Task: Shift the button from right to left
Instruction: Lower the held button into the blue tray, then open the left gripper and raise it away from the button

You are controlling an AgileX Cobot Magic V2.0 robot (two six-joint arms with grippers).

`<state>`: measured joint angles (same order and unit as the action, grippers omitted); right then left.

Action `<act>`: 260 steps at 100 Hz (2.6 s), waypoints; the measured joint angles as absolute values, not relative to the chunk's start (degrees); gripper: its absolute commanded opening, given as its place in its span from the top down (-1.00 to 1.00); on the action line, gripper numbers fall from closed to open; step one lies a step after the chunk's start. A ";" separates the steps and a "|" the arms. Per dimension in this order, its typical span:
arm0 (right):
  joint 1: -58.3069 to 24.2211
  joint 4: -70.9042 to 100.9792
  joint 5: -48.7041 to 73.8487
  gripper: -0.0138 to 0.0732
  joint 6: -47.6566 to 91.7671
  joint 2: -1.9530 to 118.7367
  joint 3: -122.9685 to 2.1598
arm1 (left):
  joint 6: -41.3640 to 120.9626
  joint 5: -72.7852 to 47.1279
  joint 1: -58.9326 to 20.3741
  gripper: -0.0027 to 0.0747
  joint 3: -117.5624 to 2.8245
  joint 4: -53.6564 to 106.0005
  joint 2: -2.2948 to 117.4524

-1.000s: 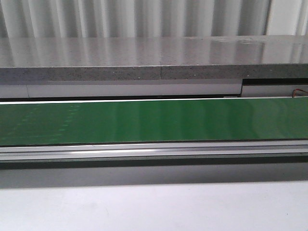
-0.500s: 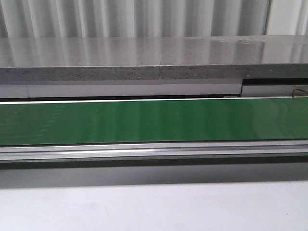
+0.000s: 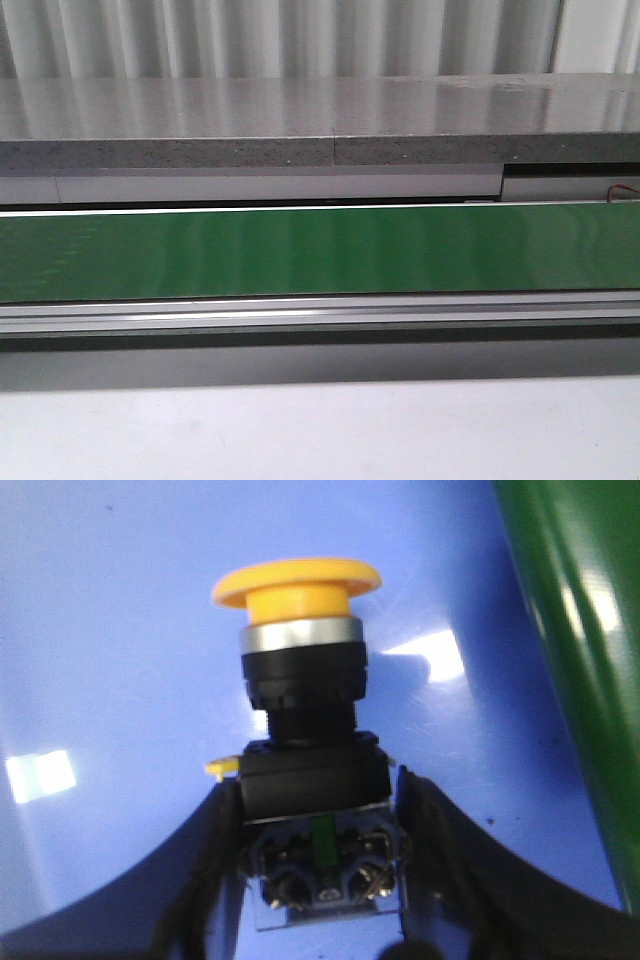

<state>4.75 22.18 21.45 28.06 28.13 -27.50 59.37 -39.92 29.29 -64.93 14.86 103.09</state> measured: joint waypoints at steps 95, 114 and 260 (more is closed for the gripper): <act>4.75 22.18 21.45 0.84 28.06 28.13 -27.50 | 62.31 -40.85 29.43 0.65 -65.94 14.35 106.51; 4.75 22.18 21.45 0.84 28.06 28.13 -27.50 | 62.31 -40.85 29.43 0.18 -65.94 13.84 106.51; 4.75 22.18 21.45 0.84 28.06 28.13 -27.50 | 62.44 -35.46 29.43 -0.35 -64.62 41.17 79.91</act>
